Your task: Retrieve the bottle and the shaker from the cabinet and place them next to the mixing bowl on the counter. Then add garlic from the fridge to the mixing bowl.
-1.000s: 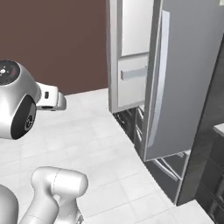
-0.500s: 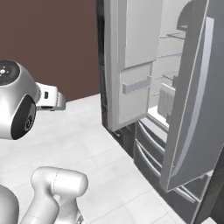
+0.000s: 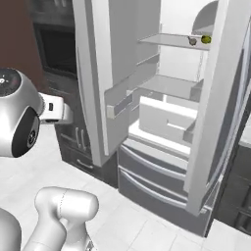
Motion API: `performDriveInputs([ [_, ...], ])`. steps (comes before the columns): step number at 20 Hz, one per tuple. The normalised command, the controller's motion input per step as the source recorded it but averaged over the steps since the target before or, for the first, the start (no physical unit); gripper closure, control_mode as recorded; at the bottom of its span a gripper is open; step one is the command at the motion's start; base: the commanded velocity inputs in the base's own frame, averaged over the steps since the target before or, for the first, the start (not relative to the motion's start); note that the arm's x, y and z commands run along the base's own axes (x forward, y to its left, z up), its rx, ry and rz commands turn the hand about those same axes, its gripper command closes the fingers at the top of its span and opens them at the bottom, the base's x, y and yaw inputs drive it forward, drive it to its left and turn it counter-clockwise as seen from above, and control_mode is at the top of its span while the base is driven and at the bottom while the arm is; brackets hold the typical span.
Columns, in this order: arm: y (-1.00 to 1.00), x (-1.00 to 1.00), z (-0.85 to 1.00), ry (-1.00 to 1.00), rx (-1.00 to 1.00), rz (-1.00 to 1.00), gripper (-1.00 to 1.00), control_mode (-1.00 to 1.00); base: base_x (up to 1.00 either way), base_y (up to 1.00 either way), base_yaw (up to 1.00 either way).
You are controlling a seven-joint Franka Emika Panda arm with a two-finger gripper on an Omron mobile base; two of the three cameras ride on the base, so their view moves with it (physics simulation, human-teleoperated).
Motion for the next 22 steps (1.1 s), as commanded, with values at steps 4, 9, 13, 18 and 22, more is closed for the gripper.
performDriveInputs([
  [4,0.00,0.00,0.00,0.00,0.00,0.00,-1.00,1.00,0.64,0.32,-0.74],
  [9,0.00,0.00,0.00,0.00,0.00,0.00,-1.00,1.00,0.33,0.07,-0.67],
  [13,0.00,0.00,0.00,0.00,0.00,0.00,-1.00,1.00,0.05,-0.15,-0.35],
  [18,0.00,0.00,0.00,0.00,0.00,0.00,-1.00,1.00,0.04,-0.02,-0.01],
  [22,0.00,0.00,0.00,0.00,0.00,0.00,-1.00,1.00,0.81,0.00,0.00],
])
